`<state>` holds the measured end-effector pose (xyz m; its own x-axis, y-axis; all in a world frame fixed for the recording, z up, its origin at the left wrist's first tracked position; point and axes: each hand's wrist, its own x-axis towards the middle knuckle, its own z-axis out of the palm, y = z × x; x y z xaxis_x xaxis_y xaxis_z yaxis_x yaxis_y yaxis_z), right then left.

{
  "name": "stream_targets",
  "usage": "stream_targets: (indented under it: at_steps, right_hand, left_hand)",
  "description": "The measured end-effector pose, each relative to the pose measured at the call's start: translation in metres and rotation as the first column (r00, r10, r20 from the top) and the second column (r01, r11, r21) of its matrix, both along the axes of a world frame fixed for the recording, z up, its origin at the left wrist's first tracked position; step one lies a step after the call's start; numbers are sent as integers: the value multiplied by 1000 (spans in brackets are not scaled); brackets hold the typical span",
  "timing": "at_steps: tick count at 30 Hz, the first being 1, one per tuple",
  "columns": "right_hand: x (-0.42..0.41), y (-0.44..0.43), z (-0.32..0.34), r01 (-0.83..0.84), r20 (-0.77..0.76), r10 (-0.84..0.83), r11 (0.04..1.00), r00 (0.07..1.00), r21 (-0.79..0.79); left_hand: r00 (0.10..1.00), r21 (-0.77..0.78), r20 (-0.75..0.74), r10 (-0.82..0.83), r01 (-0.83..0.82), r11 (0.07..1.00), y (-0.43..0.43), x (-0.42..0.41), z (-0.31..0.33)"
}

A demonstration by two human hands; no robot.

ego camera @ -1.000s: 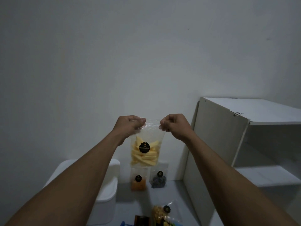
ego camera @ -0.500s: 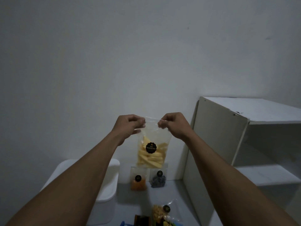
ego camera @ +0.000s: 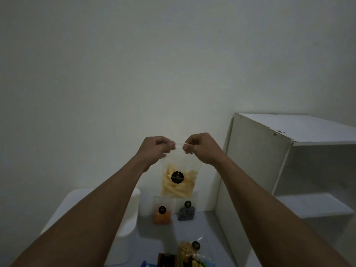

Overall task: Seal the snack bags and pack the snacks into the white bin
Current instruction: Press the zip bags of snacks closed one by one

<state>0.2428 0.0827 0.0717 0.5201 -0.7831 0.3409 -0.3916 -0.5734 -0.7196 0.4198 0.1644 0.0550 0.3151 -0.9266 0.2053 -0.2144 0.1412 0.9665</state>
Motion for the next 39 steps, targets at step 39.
stream_targets:
  at_steps: [39]
  right_hand:
    - [-5,13,-18,31,122,-37,998,992,51]
  left_hand:
    - [925,61,193,328,-345,937,-3,-3,8]
